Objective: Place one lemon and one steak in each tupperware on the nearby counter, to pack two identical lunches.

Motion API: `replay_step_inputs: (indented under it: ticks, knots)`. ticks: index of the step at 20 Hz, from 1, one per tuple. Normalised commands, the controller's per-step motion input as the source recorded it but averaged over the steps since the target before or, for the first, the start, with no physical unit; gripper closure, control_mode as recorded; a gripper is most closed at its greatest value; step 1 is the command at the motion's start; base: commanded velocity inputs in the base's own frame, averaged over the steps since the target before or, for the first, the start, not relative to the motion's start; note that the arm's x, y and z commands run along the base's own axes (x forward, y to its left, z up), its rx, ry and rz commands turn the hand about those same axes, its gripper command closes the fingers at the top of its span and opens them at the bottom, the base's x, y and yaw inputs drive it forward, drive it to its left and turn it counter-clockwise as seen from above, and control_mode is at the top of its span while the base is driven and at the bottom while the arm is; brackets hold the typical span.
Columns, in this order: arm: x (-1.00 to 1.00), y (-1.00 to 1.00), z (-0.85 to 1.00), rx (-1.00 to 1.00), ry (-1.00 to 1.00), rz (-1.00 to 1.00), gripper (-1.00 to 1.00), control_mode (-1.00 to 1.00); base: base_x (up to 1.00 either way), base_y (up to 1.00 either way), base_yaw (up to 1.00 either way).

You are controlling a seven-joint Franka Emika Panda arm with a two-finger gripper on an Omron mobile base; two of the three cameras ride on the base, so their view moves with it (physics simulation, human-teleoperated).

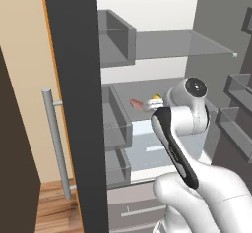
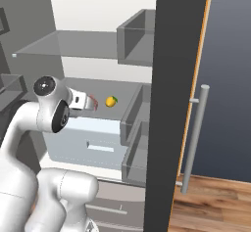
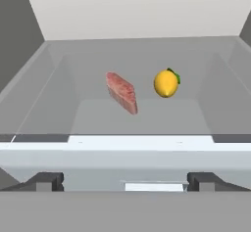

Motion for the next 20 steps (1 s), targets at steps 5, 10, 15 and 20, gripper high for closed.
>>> replay_step_inputs:
  ticks: [5, 10, 15, 20]
  knots:
    - [0.35, 0.0, -0.29, 0.0, 0.03, 0.0, -1.0, -1.0, 0.0, 0.0, 0.0]
    - [0.4, 0.04, -0.35, 0.0, 0.0, 0.0, -1.0, -1.0, 0.0, 0.0, 0.0]
    - [0.47, 0.06, -0.26, 0.0, 0.0, 0.0, -1.0, -1.0, 0.0, 0.0, 0.0]
    - [0.48, 0.03, -0.13, 0.0, 0.07, 0.0, -1.0, -1.0, 0.0, 0.0, 0.0]
